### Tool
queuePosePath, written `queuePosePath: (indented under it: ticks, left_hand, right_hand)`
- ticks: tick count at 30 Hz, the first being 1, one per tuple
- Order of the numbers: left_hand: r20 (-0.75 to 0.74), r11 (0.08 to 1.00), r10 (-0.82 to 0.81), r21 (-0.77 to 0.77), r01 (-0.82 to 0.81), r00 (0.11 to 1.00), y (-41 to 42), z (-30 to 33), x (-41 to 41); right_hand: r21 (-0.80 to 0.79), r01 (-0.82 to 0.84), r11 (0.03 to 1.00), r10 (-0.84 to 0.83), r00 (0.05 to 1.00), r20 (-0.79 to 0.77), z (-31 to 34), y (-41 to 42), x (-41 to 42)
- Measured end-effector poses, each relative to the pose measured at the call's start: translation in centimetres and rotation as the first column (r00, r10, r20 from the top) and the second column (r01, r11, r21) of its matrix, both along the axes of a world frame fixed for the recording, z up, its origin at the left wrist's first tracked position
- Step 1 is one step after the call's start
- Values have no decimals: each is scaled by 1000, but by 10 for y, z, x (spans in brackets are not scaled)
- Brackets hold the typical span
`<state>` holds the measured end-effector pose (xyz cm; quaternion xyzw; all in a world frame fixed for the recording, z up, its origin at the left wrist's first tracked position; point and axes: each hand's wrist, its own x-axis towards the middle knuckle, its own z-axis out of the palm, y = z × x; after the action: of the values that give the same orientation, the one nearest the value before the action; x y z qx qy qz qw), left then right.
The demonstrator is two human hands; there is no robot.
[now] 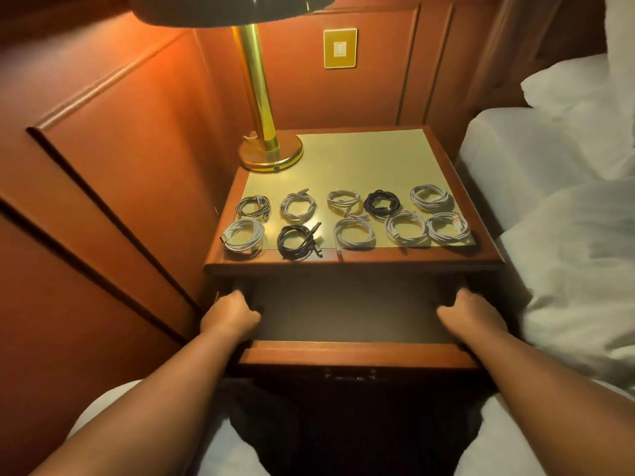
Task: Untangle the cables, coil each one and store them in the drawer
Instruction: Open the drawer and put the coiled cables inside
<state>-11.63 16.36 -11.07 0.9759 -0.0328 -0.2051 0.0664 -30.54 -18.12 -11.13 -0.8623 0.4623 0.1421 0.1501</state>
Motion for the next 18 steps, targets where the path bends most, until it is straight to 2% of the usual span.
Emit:
queuePosePath:
  ticks: [7, 18]
  left_hand:
    - [13, 1000, -3, 8, 3, 1000, 1, 2, -4]
    - [60, 1000, -27, -6, 28, 998, 20, -7, -36]
  right_hand:
    - [56, 33, 998, -37, 997, 74, -4, 1, -4]
    - [52, -3, 999, -4, 991, 133, -6, 18, -36]
